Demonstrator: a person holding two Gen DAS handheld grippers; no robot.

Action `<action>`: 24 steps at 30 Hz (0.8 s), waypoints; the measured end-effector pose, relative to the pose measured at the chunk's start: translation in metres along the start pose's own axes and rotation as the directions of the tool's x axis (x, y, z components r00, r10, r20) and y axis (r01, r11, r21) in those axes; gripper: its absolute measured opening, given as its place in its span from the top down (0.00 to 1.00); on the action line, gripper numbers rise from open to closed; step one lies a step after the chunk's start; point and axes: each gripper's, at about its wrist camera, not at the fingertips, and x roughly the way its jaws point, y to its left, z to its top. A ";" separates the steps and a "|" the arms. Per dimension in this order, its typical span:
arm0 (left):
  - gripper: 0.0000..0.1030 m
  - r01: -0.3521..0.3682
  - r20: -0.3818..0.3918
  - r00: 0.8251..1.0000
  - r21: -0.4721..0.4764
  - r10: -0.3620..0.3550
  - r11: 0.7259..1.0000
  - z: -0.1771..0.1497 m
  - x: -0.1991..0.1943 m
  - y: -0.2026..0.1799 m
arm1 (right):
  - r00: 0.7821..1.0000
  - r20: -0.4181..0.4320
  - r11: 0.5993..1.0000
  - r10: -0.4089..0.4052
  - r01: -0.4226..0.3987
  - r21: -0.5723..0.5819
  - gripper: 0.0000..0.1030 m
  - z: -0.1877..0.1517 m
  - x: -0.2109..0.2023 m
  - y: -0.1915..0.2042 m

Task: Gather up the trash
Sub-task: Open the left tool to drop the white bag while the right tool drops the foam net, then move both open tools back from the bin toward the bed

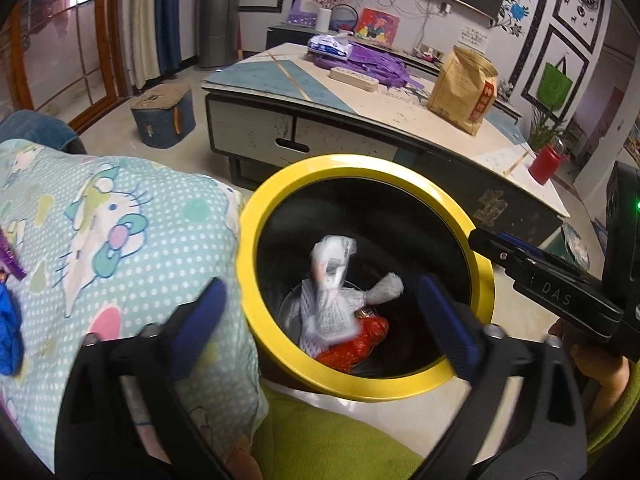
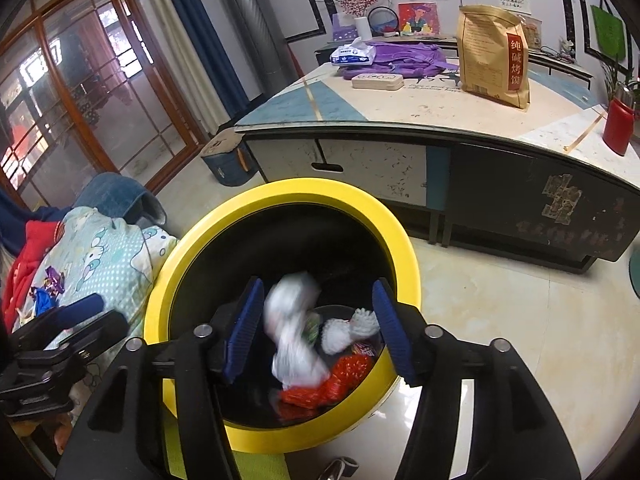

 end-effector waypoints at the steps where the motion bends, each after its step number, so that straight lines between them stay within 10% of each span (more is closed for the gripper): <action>1: 0.10 -0.006 0.005 1.000 -0.004 0.006 1.000 0.000 -0.002 0.001 | 1.000 0.004 1.000 -0.001 0.001 0.000 0.41 0.000 -0.001 0.000; 24: 0.10 -0.066 0.118 0.990 -0.102 0.078 0.993 -0.011 -0.065 0.030 | 0.992 0.108 0.990 0.064 -0.050 -0.130 0.30 0.006 -0.038 0.047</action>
